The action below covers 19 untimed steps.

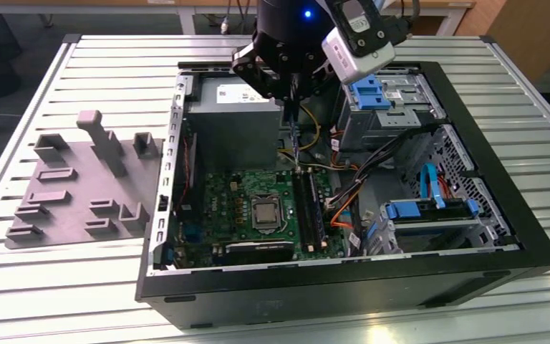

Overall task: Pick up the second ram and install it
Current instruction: 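Insert the second ram into the second slot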

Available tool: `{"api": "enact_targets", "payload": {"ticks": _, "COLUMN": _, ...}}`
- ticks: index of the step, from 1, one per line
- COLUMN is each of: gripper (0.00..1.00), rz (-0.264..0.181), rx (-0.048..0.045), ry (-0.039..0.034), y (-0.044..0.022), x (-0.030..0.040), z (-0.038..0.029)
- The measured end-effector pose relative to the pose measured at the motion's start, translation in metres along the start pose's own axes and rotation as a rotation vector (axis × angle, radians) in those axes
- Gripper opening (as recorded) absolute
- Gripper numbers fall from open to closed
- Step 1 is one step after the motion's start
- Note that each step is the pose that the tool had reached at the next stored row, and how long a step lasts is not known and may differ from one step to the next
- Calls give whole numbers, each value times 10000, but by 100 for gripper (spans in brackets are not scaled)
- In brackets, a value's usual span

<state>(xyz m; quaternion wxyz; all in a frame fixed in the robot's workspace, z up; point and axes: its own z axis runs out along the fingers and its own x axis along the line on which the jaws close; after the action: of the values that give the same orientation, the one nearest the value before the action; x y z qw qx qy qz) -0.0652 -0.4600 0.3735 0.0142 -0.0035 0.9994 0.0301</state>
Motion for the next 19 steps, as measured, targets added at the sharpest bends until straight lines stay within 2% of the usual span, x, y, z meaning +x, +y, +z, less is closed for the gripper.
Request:
{"api": "enact_targets", "payload": {"ticks": 11, "gripper": 14, "rz": 0, "rx": 2, "ry": 0, "y": -18, "x": 0, "z": 13}}
{"api": "enact_targets", "payload": {"ticks": 19, "gripper": 14, "rz": 40, "rx": 3, "ry": -2, "y": -72, "x": -25, "z": 135}}
